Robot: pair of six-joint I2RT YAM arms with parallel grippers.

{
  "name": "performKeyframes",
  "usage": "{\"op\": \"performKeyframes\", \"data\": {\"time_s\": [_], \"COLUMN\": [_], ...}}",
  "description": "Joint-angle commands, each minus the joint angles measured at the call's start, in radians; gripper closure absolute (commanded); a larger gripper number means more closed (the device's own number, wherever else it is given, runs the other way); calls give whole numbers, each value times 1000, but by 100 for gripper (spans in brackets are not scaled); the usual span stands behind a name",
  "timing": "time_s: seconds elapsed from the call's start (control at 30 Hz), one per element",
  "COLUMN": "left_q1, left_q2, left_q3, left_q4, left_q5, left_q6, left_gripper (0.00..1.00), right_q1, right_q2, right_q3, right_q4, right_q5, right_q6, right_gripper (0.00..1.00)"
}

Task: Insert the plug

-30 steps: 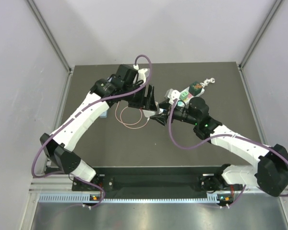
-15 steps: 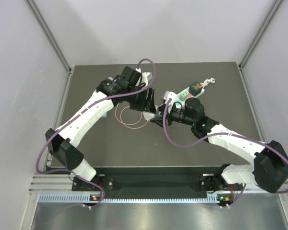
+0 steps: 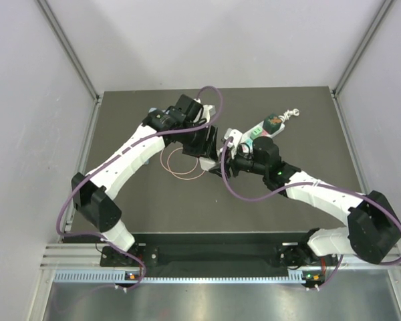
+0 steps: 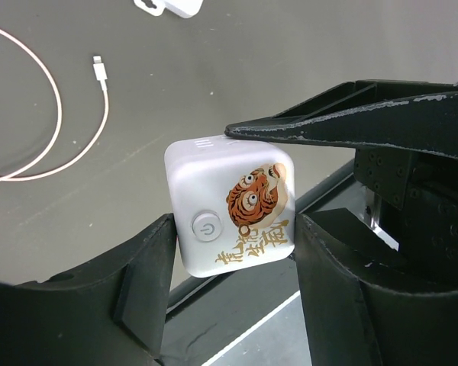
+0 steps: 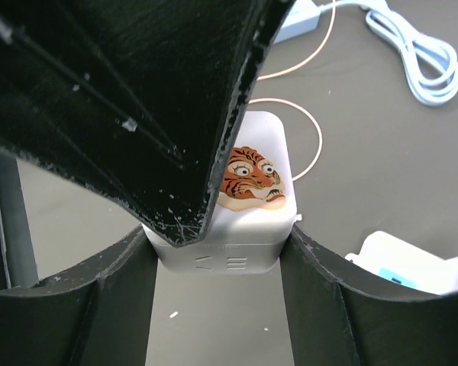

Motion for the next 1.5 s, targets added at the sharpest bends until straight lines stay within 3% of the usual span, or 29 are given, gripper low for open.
{"op": "performKeyframes", "data": {"time_s": [0.0,0.07,0.1,0.27,0.33,0.5,0.63,0.9,1.13,1.47], "left_q1": [-4,18,30,147,183,404,542,644,797,820], "left_q2": [3,-4,-20,-107,-150,-198,-198,-187,-201,-83], "left_q3": [26,16,6,-121,-161,-267,-329,-413,-536,-416], "left_q4": [-58,-64,-57,32,79,150,208,444,589,457], "left_q5": [-120,-176,-180,-151,-142,-67,-96,-3,123,269], "left_q6": [27,42,47,91,123,204,303,358,418,485], "left_gripper": [100,100,100,100,100,100,100,100,100,100], "right_q1": [15,13,15,15,13,10,8,7,4,-5], "right_q2": [-27,-54,-66,-184,-221,-318,-337,-317,-332,-323], "right_q3": [88,76,71,-7,-42,-119,-157,-168,-163,-154], "right_q4": [105,115,118,159,168,196,225,222,176,151], "right_q5": [23,20,17,-4,-4,2,2,6,12,-18], "right_q6": [41,61,69,98,144,184,202,184,122,79], "right_gripper": [65,58,41,0,0,0,0,0,0,0]}}
